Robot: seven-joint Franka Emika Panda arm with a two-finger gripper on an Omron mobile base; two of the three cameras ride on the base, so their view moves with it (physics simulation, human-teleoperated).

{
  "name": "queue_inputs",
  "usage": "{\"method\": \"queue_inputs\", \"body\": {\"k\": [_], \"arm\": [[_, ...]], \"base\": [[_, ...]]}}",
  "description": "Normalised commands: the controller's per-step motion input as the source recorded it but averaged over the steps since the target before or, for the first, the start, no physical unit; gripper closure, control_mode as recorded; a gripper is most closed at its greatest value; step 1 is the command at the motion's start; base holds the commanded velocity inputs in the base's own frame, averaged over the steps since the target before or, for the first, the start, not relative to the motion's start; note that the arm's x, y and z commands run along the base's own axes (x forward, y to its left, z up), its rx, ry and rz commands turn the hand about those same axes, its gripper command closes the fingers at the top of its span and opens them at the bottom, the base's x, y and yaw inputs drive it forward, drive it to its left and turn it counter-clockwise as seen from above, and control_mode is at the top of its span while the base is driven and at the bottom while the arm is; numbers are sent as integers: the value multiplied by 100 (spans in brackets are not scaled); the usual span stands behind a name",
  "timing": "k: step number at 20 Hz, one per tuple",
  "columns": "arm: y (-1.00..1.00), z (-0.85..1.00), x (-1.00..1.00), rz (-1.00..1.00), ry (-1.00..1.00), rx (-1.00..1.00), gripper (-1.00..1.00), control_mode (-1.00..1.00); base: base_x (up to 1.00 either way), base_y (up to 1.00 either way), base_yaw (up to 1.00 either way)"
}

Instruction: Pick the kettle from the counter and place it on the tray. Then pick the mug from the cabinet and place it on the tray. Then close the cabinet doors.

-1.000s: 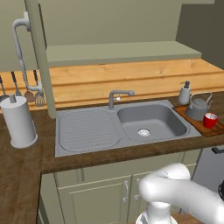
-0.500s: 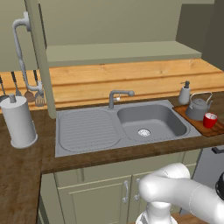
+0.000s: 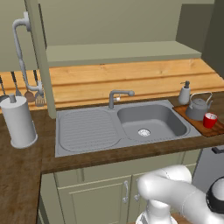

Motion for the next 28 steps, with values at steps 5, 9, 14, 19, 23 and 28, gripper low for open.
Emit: {"method": "queue_inputs", "body": {"k": [5, 9, 14, 19, 23, 28], "arm": [[100, 0, 38, 0, 10, -3, -100, -100], [100, 1, 64, 0, 10, -1, -100, -100], [100, 5, 80, 0, 11, 0, -100, -100], [96, 8, 92, 0, 11, 0, -100, -100], [60, 1, 100, 0, 9, 1, -100, -100], [7, 0, 100, 0, 9, 4, -100, -100]], "base": [[0, 0, 0], [0, 0, 0], [0, 0, 0], [0, 0, 0], [0, 0, 0], [0, 0, 0]]}}
